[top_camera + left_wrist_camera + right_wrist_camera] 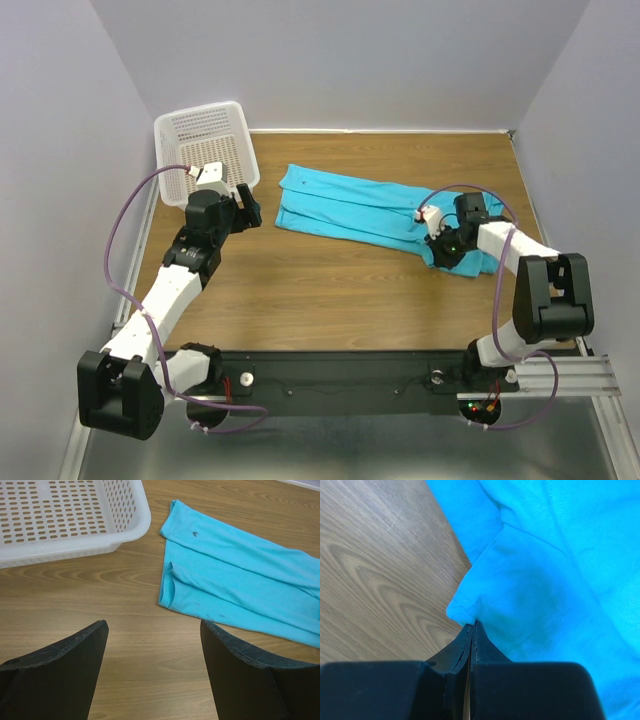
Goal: Fold and stack the t-shirts
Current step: Fold the tshirt
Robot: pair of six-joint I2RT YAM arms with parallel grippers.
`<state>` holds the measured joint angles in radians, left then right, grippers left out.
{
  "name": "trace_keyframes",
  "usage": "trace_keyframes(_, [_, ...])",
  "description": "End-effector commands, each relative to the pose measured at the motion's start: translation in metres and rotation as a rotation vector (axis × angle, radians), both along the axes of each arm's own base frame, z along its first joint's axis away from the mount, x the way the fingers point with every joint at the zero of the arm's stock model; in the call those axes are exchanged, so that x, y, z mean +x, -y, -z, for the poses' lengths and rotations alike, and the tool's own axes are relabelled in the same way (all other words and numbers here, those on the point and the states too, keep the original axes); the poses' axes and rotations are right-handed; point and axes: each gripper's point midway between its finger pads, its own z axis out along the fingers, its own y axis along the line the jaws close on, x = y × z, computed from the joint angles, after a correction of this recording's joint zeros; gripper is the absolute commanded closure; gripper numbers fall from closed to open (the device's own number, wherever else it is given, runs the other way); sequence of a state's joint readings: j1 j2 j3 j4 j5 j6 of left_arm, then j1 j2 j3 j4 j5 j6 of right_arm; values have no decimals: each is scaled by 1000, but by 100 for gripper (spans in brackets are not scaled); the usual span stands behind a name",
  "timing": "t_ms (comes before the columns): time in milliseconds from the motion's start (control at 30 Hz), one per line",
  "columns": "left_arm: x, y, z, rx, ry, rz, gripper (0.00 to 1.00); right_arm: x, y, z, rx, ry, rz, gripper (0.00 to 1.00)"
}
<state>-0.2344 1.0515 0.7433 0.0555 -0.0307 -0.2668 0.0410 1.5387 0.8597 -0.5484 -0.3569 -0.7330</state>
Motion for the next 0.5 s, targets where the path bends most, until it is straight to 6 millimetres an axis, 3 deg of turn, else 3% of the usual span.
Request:
trace_keyframes(0, [0, 1, -8, -8, 43, 8, 14, 29, -1, -38, 2, 146, 19, 99])
trace_keyframes(200, [0, 1, -9, -5, 44, 9, 14, 45, -1, -78, 10, 262, 38, 99])
trace_keyframes(333, [1, 3, -8, -7, 43, 15, 14, 67, 1, -104, -3, 335, 49, 99])
trace_keyframes(467, [2, 3, -6, -5, 36, 16, 14, 96, 15, -106, -74, 360, 97, 99])
